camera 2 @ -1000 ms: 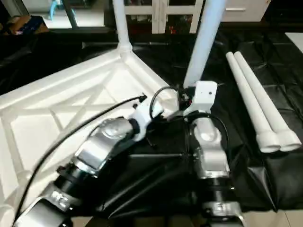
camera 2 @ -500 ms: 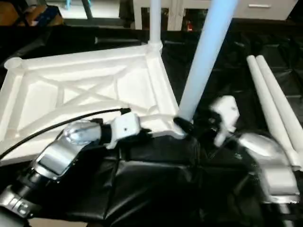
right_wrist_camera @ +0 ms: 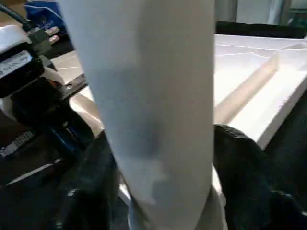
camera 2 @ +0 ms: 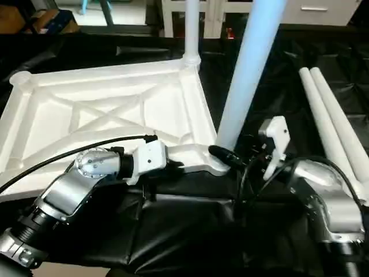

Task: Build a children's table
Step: Rotate leg to tighten

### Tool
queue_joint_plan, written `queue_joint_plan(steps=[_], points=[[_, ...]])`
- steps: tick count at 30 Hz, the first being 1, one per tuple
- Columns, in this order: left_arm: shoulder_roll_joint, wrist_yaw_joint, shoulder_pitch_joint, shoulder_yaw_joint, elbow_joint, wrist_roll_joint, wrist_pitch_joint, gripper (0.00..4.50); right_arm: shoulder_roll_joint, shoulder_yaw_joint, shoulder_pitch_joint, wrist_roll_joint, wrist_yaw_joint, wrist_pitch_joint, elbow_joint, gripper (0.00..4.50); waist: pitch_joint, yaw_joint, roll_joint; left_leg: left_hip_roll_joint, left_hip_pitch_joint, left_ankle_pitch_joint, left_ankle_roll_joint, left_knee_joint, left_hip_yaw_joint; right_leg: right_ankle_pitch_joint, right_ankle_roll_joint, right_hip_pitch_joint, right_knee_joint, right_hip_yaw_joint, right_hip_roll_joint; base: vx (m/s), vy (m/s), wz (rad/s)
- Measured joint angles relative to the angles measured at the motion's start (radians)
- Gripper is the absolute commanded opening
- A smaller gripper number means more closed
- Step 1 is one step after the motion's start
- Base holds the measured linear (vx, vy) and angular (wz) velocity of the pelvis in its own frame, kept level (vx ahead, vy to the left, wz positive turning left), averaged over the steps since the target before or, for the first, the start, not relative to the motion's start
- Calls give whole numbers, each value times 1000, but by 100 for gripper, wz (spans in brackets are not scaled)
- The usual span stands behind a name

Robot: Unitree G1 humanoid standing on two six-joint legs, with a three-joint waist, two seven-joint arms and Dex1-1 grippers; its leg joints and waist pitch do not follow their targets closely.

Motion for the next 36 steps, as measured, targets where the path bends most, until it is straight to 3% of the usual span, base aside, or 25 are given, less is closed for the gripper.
queue_joint_plan(steps=[6, 11, 16, 19, 20, 23, 26, 31, 33, 36], points=[[1, 0, 2, 0, 0, 0, 0, 0, -4, 0, 0, -2, 14, 0, 1, 216, 0, -1, 0, 0, 0, 1, 1, 1, 0, 0, 0, 0, 1, 0, 0, 0, 0, 0], [2, 1, 7, 0, -4, 2, 1, 0, -3, 1, 1, -17, 7, 0, -5, 209, 0, -2, 0, 0, 0, 1, 1, 2, 0, 0, 0, 0, 2, 0, 0, 0, 0, 0], [-79, 136, -17, 11, 6, 70, 149, 0, 208, 2, -45, -126, -363, -20, 26, 205, -4, -28, -6, 1, 7, 0, -6, 6, 0, 0, 0, 5, 7, 1, 0, 0, 0, 0], [-166, 222, -24, 12, 21, 78, 236, 0, 295, -12, -77, -150, -531, -32, 68, 204, -5, -39, -8, 1, 14, 0, -7, 5, 0, -2, 3, 11, 1, 1, 0, 0, 0, 0], [-223, 282, -46, 20, 55, 95, 282, 0, 364, -34, -110, -181, -645, -55, 108, 204, -5, -42, -9, 1, 14, 1, -8, 5, 0, -7, 11, 11, 0, 1, 0, 0, 0, 0], [-325, 384, -96, 30, 119, 110, 348, 0, 452, -57, -177, -234, -841, -133, 207, 204, -6, -51, -10, 1, 14, 1, -9, 4, 0, -14, 21, 11, -4, 2, 0, -55, 13, -3], [-364, 434, -125, 37, 170, 115, 358, 0, 502, -64, -237, -286, -945, -206, 305, 204, -6, -60, -10, 0, 13, 1, -9, 3, -1, -19, 29, 9, -7, 1, 0, -34, 7, -4], [-321, 428, -124, 30, 188, 122, 282, 0, 468, -50, -253, -286, -848, -208, 324, 204, -4, -62, -13, 1, 10, 1, -9, -3, -2, -22, 35, 5, -12, 0, 0, 0, 0, 0], [-267, 379, -108, 22, 180, 113, 222, 0, 383, -18, -220, -269, -692, -199, 289, 260, -3, -60, -13, 1, 8, 1, -9, -3, -2, -17, 30, 4, -12, 0, 0, 0, 0, 0], [-172, 279, -77, 16, 137, 91, 139, 0, 267, 14, -160, -211, -488, -166, 205, 273, -3, -52, -12, 1, 9, 1, -8, -3, -1, 10, 14, 6, -13, 1, 0, 18, -9, 4]])
